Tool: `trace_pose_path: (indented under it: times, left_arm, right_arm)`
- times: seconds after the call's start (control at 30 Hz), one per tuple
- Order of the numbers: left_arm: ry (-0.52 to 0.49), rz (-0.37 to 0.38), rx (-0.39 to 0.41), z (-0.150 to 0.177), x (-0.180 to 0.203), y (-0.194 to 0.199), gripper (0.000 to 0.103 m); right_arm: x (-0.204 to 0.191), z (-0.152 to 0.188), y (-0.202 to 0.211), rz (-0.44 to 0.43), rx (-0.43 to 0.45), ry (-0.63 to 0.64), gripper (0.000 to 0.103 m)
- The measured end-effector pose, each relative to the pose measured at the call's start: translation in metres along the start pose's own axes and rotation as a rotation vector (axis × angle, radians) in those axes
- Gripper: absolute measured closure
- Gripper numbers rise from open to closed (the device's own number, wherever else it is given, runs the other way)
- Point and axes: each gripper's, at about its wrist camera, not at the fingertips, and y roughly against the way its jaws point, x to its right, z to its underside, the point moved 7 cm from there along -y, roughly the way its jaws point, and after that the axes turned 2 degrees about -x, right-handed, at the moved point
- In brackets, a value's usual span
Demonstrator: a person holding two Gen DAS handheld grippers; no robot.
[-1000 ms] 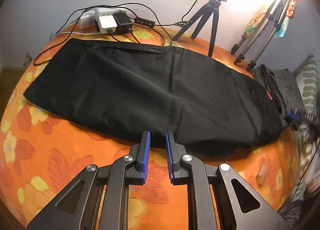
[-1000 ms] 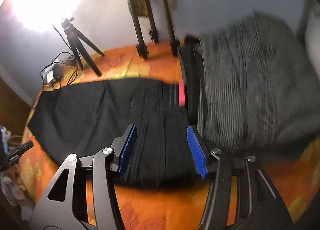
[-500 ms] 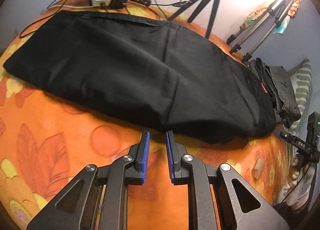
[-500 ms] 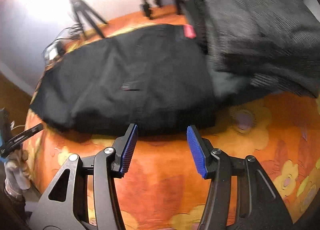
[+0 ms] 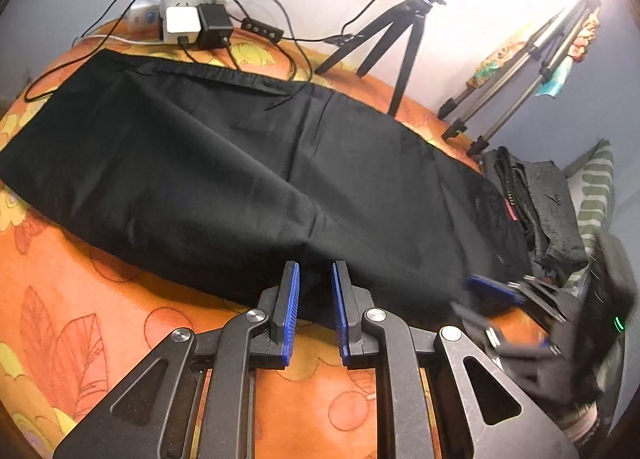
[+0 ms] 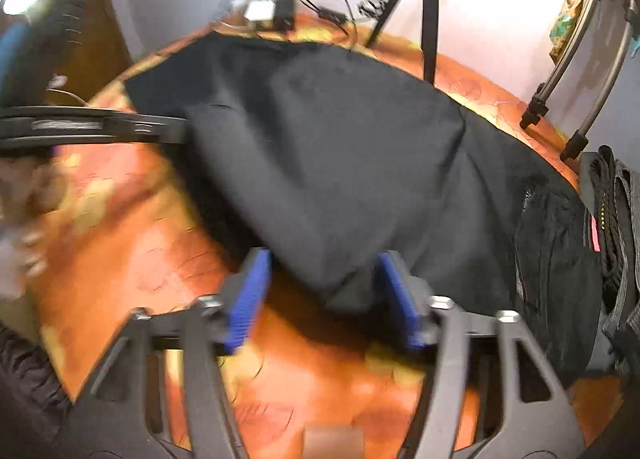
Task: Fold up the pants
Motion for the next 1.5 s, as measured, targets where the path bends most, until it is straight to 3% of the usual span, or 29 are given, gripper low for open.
trace_pose_path:
  times: [0.03,0.07,0.13,0.3,0.37,0.47,0.6,0.67,0.77,0.87,0.93,1.13,1.17,1.23,1.4,1.5]
  left_arm:
    - [-0.014,0.006,0.001,0.002,0.003,0.003,0.088]
    - [-0.027,0.012,-0.002,0.005,0.005,0.004,0.088]
    - [-0.056,0.031,-0.014,0.012,0.011,0.006,0.088]
    - [-0.1,0.094,-0.07,0.033,0.032,-0.005,0.087]
    - [-0.108,0.111,-0.096,0.039,0.043,-0.014,0.071]
    - [-0.153,0.094,-0.105,0.042,0.061,-0.026,0.069]
    - [-0.301,0.003,-0.087,0.044,0.087,-0.034,0.067]
    - [-0.441,-0.084,-0.053,0.05,0.102,-0.035,0.052]
    - [-0.614,-0.208,-0.021,0.066,0.116,-0.041,0.052]
    - [-0.682,-0.29,-0.007,0.076,0.119,-0.053,0.052]
    - [-0.643,-0.304,-0.005,0.074,0.113,-0.061,0.052]
    - [-0.471,-0.166,0.007,0.063,0.103,-0.063,0.075]
    - [-0.457,-0.15,0.005,0.061,0.103,-0.063,0.078]
    - [-0.447,-0.123,-0.002,0.061,0.105,-0.065,0.09]
    - [-0.436,-0.07,-0.005,0.064,0.108,-0.055,0.093]
    - [-0.444,-0.042,0.002,0.068,0.106,-0.042,0.094]
  right_arm:
    - [0.004,-0.005,-0.005,-0.021,-0.012,-0.032,0.082]
    - [0.01,-0.009,-0.006,-0.064,-0.014,-0.083,0.086]
    - [0.02,-0.017,-0.007,-0.116,-0.008,-0.162,0.088]
    - [0.026,-0.026,-0.009,-0.159,-0.011,-0.209,0.088]
    - [0.027,-0.023,-0.012,-0.18,-0.021,-0.225,0.088]
    - [0.031,-0.027,-0.017,-0.215,-0.025,-0.263,0.088]
    - [0.037,-0.027,-0.019,-0.256,-0.035,-0.302,0.088]
    - [0.041,-0.025,-0.02,-0.279,-0.04,-0.324,0.088]
    - [0.047,-0.024,-0.02,-0.32,-0.047,-0.362,0.088]
    - [0.049,-0.024,-0.022,-0.336,-0.051,-0.377,0.088]
    - [0.049,-0.024,-0.021,-0.34,-0.053,-0.38,0.088]
    - [0.062,-0.019,0.007,-0.313,0.001,-0.389,0.084]
    - [0.068,-0.016,0.013,-0.304,0.013,-0.401,0.081]
    - [0.086,-0.006,0.027,-0.267,0.042,-0.453,0.058]
    - [0.14,0.044,0.062,-0.075,0.081,-0.604,0.038]
    - [0.17,0.083,0.07,-0.024,0.067,-0.751,0.035]
